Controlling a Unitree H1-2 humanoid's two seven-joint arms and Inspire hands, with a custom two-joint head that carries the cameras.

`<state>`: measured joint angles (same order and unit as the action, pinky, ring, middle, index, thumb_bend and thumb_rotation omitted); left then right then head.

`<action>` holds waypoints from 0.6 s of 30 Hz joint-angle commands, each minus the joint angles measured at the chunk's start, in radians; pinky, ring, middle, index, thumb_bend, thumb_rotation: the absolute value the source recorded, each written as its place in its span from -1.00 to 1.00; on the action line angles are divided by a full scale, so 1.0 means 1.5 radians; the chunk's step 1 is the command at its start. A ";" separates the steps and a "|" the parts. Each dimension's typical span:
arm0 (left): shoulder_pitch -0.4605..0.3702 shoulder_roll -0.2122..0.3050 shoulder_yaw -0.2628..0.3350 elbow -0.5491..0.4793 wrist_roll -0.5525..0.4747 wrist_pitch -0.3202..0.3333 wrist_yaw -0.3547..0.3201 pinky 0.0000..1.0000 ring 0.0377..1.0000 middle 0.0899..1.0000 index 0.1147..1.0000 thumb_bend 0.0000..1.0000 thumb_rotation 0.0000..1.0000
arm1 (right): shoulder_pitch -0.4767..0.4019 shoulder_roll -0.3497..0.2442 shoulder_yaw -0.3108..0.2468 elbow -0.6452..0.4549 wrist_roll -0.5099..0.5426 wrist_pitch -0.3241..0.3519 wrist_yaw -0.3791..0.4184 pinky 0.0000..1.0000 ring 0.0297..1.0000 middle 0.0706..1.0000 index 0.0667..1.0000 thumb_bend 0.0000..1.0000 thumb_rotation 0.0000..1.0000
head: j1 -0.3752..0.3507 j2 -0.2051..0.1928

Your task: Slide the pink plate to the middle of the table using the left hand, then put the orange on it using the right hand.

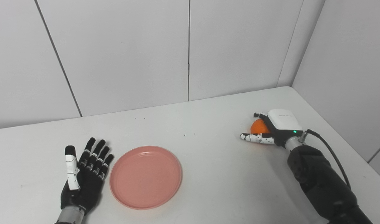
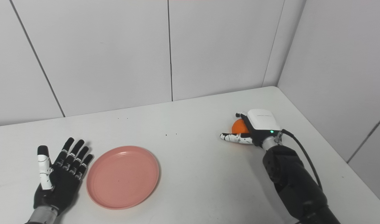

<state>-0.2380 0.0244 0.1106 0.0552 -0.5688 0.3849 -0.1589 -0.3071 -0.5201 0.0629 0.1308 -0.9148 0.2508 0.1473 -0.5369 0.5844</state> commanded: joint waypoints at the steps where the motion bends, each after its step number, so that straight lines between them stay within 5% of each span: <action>1: 0.035 0.006 -0.005 0.026 0.011 0.054 0.021 1.00 1.00 0.92 1.00 0.67 0.59 | -0.011 -0.015 0.002 0.004 0.004 0.014 -0.010 0.28 0.49 0.54 0.55 0.80 0.85 | 0.004 0.004; 7: 0.033 0.011 -0.007 0.024 0.011 0.055 0.020 1.00 1.00 0.93 1.00 0.68 0.60 | 0.002 0.000 0.000 0.019 0.035 -0.018 -0.074 -0.13 0.00 0.13 0.32 0.66 0.44 | 0.003 0.007; 8: 0.032 0.011 -0.007 0.024 0.011 0.055 0.020 1.00 1.00 0.93 1.00 0.68 0.60 | 0.004 0.002 0.001 0.021 0.041 -0.023 -0.086 -0.42 -0.33 -0.21 0.04 0.57 0.24 | 0.003 0.007; 10: 0.031 0.012 -0.008 0.023 0.010 0.055 0.022 1.00 1.00 0.94 1.00 0.68 0.60 | 0.008 0.006 0.007 0.030 0.052 -0.040 -0.114 -0.62 -0.56 -0.48 -0.29 0.42 0.05 | 0.004 0.008; 12: 0.029 0.012 -0.007 0.023 0.006 0.056 0.025 1.00 1.00 0.92 1.00 0.69 0.57 | 0.013 0.008 0.016 0.039 0.058 -0.056 -0.140 -0.74 -0.69 -0.62 -0.50 0.24 -0.10 | 0.004 0.009; 18: 0.026 0.014 -0.009 0.021 0.003 0.056 0.030 1.00 0.99 0.90 1.00 0.71 0.55 | 0.023 0.000 0.038 0.032 0.086 -0.067 -0.137 -0.77 -0.71 -0.64 -0.51 0.07 -0.07 | 0.003 0.012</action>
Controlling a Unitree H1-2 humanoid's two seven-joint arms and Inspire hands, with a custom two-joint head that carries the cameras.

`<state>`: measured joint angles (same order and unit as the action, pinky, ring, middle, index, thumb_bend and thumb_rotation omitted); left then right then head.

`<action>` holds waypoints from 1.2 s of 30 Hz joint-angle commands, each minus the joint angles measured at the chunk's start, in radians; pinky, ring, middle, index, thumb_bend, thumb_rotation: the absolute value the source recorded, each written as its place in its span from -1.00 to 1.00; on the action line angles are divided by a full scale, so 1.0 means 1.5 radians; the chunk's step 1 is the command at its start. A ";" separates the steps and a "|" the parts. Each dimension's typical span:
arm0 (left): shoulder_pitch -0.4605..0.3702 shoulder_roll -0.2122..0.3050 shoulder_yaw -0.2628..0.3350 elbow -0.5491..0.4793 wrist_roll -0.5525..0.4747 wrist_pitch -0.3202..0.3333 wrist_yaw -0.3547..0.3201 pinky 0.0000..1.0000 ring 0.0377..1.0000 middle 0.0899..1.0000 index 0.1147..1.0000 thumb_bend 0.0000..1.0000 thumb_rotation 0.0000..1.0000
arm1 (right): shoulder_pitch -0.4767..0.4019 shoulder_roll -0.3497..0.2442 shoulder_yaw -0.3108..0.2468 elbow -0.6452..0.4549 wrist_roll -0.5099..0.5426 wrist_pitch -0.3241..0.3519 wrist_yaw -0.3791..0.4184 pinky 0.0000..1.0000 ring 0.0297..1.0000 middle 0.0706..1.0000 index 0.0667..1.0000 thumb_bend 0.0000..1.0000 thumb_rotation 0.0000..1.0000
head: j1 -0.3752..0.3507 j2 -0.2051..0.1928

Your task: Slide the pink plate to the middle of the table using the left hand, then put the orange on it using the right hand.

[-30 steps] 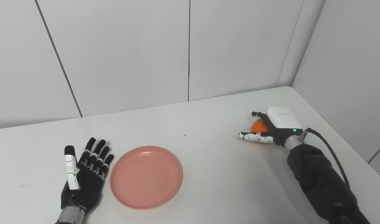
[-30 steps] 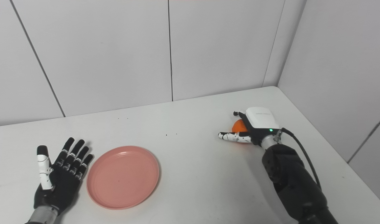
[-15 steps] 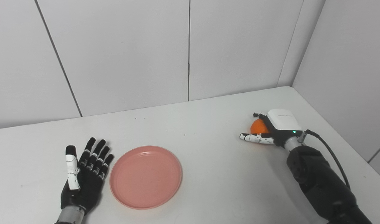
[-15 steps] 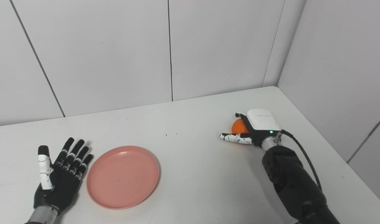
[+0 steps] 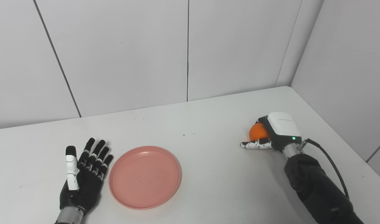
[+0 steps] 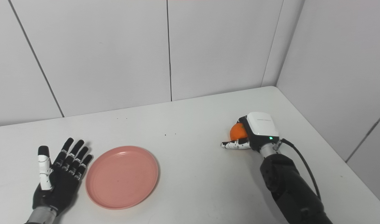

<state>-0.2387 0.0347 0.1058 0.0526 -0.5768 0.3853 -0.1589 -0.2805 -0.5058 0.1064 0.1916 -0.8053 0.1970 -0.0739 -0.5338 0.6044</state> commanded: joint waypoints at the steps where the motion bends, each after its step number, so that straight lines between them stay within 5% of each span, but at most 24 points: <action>1: 0.026 0.008 -0.007 0.023 0.008 0.056 0.032 1.00 0.99 0.91 1.00 0.71 0.55 | 0.007 -0.011 0.011 -0.009 0.018 -0.035 0.012 -0.76 -0.71 -0.64 -0.50 0.07 -0.08 | 0.001 -0.001; 23: 0.033 0.004 -0.019 0.020 0.013 0.052 0.030 1.00 0.99 0.89 1.00 0.75 0.56 | 0.024 -0.039 0.007 -0.086 0.079 -0.036 0.043 -0.75 -0.69 -0.62 -0.52 0.07 0.04 | 0.015 0.010; 36: 0.040 -0.029 -0.029 0.021 0.035 0.029 0.029 1.00 0.99 0.91 1.00 0.80 0.56 | -0.010 -0.073 -0.024 -0.219 0.090 -0.061 0.078 -0.80 -0.75 -0.68 -0.53 0.02 0.05 | 0.098 0.024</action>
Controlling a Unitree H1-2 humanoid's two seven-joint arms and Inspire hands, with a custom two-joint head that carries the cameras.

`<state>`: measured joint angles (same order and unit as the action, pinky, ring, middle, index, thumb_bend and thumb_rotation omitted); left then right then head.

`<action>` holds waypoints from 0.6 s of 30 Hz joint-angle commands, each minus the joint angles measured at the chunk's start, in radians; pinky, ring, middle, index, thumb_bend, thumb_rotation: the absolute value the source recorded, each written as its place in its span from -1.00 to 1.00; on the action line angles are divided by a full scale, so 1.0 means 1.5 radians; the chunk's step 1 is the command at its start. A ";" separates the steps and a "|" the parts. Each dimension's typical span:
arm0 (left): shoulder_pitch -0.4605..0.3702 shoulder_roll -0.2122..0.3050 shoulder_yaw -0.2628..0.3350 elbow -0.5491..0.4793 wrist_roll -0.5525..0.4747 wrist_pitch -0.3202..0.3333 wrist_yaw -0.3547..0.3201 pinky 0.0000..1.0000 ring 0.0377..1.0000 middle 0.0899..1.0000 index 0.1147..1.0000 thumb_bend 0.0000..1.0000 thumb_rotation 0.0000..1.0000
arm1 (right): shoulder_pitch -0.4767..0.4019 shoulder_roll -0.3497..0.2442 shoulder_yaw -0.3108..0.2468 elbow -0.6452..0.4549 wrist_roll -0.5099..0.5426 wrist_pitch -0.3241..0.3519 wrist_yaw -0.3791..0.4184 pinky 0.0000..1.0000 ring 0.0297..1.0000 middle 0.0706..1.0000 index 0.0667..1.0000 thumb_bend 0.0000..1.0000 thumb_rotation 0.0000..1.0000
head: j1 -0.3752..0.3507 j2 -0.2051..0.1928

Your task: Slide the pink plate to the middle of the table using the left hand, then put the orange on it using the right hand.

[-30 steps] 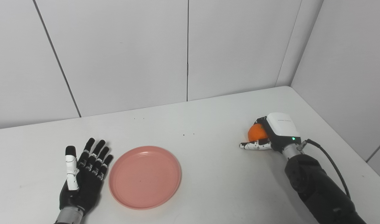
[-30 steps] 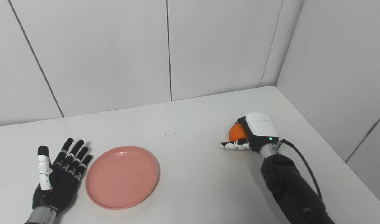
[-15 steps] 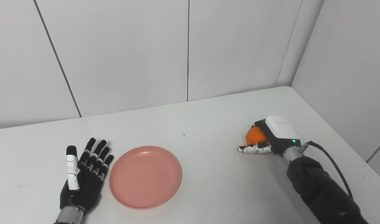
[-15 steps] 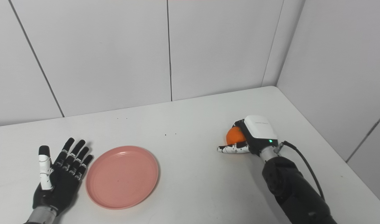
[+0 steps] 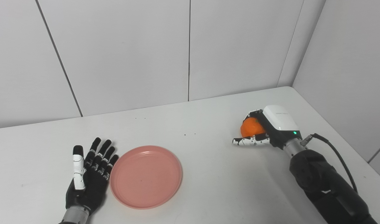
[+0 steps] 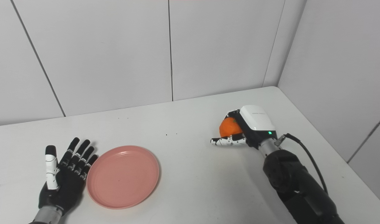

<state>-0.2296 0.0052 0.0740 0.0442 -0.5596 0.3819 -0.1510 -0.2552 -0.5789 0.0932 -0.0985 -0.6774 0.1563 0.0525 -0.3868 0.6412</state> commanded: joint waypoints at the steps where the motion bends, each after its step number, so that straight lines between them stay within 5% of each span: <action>1: 0.035 -0.013 -0.009 0.025 0.028 0.029 0.026 1.00 0.99 0.91 1.00 0.80 0.56 | -0.032 -0.027 -0.018 -0.036 0.011 -0.036 0.001 -0.79 -0.75 -0.67 -0.52 0.02 0.05 | 0.017 0.001; 7: 0.046 -0.038 -0.012 0.013 0.053 0.030 0.042 1.00 0.95 0.86 1.00 0.81 0.54 | -0.046 -0.039 -0.034 -0.092 0.035 -0.041 0.044 -0.78 -0.75 -0.68 -0.55 0.06 0.01 | 0.068 0.001; 18: 0.058 -0.078 -0.027 0.015 0.095 0.011 0.049 0.97 0.93 0.84 1.00 0.83 0.55 | -0.063 -0.035 -0.059 -0.105 0.081 -0.123 0.038 -0.76 -0.73 -0.66 -0.52 0.07 0.09 | 0.179 -0.003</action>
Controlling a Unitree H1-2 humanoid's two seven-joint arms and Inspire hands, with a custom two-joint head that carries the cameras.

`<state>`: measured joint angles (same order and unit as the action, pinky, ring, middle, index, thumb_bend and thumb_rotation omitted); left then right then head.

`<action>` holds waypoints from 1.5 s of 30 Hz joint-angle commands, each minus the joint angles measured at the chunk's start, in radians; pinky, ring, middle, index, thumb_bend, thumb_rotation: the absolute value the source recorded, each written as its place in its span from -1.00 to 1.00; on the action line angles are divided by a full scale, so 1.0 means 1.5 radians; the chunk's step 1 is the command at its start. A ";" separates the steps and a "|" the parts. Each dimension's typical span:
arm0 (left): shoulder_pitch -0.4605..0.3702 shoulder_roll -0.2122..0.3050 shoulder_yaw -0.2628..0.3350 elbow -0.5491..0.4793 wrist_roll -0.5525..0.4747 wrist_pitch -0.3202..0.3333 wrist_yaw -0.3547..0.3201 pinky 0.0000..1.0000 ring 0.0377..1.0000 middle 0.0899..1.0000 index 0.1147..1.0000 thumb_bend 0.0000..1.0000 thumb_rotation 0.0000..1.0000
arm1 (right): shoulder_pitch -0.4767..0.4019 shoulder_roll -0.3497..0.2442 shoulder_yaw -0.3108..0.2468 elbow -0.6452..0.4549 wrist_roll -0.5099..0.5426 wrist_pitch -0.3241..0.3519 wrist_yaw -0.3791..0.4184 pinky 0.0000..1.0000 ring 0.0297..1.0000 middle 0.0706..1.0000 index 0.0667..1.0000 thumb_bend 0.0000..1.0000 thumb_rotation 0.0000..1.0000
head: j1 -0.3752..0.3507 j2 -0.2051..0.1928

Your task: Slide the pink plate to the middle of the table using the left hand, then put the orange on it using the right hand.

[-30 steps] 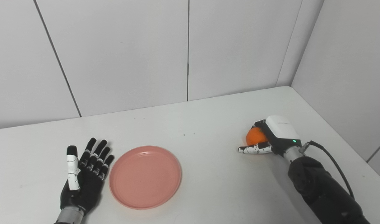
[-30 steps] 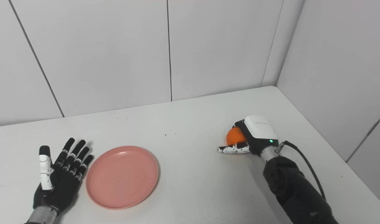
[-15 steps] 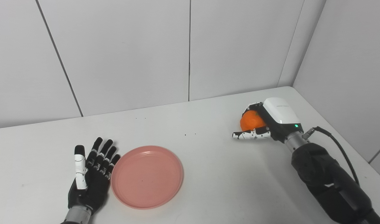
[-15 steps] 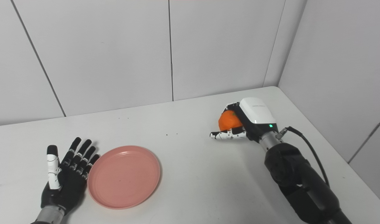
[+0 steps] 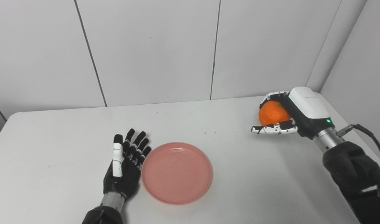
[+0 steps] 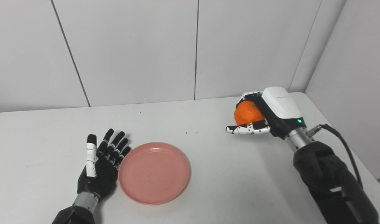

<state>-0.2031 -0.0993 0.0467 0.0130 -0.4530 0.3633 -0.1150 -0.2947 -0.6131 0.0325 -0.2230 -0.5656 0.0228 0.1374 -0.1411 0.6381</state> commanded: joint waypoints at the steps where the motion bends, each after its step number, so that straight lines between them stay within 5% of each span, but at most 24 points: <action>1: 0.041 -0.011 -0.012 0.037 0.028 0.021 0.024 0.98 0.94 0.86 1.00 0.82 0.58 | -0.041 -0.010 -0.020 -0.022 0.010 -0.039 -0.020 -0.76 -0.74 -0.66 -0.52 0.07 0.09 | 0.025 -0.002; 12: 0.047 -0.033 -0.014 0.048 0.046 0.010 0.025 0.90 0.91 0.84 1.00 0.89 0.54 | -0.109 0.028 0.023 -0.059 -0.004 0.014 0.070 -0.77 -0.73 -0.63 -0.46 0.05 0.00 | 0.048 -0.004; 19: 0.044 -0.025 -0.011 0.047 0.048 0.014 0.022 0.91 0.92 0.85 1.00 0.91 0.59 | -0.160 0.099 0.056 -0.088 -0.054 0.063 0.114 -0.79 -0.75 -0.66 -0.51 0.08 -0.03 | 0.027 -0.002; 25: 0.041 -0.019 -0.006 0.042 0.045 0.022 0.019 0.91 0.92 0.82 1.00 0.92 0.56 | -0.190 0.151 0.085 -0.093 -0.083 0.071 0.133 -0.73 -0.67 -0.55 -0.35 0.02 -0.11 | 0.026 0.001; 34: 0.035 -0.013 0.000 0.040 0.033 0.032 0.014 0.97 0.93 0.83 1.00 0.93 0.52 | -0.175 0.205 0.124 -0.089 -0.112 0.062 0.137 -0.80 -0.75 -0.66 -0.39 0.02 -0.13 | 0.013 0.004; 40: 0.036 -0.010 -0.004 0.034 0.043 0.037 0.017 0.87 0.92 0.83 1.00 0.92 0.57 | -0.152 0.227 0.179 -0.067 -0.159 0.058 0.148 -0.64 -0.57 -0.47 -0.25 0.07 0.01 | 0.010 0.007; 45: 0.037 -0.010 -0.002 0.032 0.036 0.042 0.017 0.88 0.92 0.83 1.00 0.93 0.55 | -0.136 0.240 0.189 -0.020 -0.151 0.042 0.132 -0.74 -0.68 -0.60 -0.47 0.08 0.06 | 0.008 0.011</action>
<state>-0.1961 -0.1307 0.0316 0.0198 -0.4110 0.3407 -0.1272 -0.4688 -0.2527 0.3274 -0.2503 -0.7973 0.1172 0.3740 -0.1289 0.6550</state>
